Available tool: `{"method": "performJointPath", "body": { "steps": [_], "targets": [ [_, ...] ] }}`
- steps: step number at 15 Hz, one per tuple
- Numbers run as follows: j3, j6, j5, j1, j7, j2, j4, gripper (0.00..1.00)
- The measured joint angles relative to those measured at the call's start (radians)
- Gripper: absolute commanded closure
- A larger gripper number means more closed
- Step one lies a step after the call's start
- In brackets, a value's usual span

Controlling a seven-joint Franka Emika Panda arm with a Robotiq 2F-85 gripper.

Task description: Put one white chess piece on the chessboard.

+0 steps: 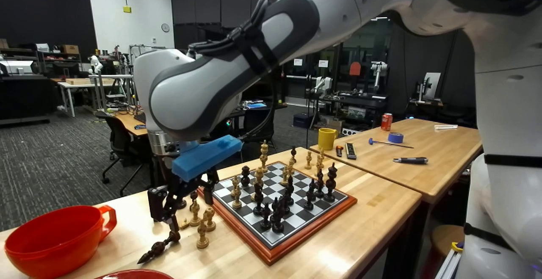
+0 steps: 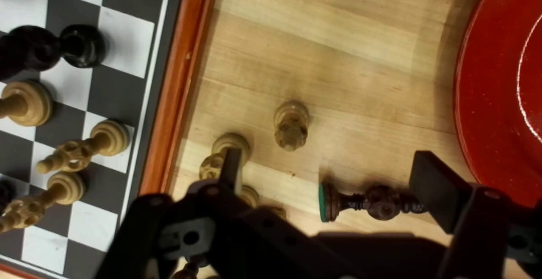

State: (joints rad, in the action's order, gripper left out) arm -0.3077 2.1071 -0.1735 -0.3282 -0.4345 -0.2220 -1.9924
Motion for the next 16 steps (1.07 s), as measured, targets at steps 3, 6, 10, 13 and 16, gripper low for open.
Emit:
{"method": "performJointPath", "body": {
  "steps": [3, 6, 10, 13, 16],
  "targets": [
    [0.008, -0.001, 0.013, 0.0, 0.0, -0.002, 0.0, 0.0],
    [0.023, 0.0, 0.05, 0.002, 0.002, -0.005, -0.002, 0.0],
    [0.049, 0.008, 0.103, 0.009, 0.015, -0.022, -0.007, 0.0],
    [0.061, 0.025, 0.117, 0.011, 0.026, -0.038, -0.009, 0.26],
    [0.065, 0.048, 0.118, 0.011, 0.045, -0.051, -0.009, 0.46]
  ]
}}
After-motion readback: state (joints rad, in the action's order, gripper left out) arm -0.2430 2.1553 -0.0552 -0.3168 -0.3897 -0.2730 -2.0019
